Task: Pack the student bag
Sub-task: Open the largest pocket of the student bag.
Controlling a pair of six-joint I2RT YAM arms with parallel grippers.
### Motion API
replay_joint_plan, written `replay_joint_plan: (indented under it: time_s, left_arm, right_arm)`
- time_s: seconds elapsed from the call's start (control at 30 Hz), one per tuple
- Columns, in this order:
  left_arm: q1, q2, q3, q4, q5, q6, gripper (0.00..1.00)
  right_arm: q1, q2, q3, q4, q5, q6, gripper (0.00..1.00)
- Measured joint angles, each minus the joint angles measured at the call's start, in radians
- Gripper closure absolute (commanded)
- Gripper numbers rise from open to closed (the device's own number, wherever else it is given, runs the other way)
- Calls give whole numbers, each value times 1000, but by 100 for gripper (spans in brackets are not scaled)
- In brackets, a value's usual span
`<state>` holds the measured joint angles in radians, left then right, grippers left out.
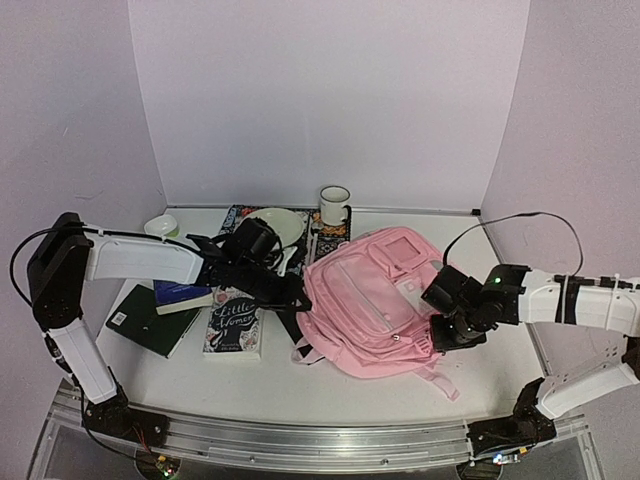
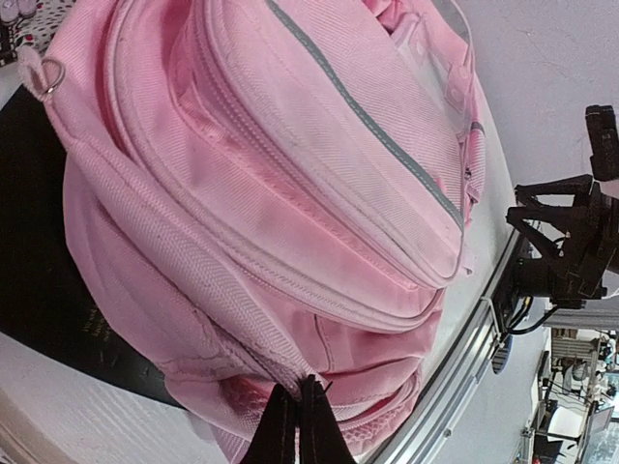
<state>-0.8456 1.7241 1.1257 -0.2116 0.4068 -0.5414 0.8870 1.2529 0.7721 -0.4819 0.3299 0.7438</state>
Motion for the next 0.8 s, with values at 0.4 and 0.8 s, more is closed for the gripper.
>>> replay_joint_plan:
  time_s: [0.4, 0.8]
  left_arm:
    - [-22, 33, 57, 49, 83, -133, 100]
    - [-29, 45, 84, 82, 105, -172, 100]
  right_arm:
    - [160, 54, 180, 302, -59, -292, 27]
    - [183, 313, 235, 457, -28, -421, 57]
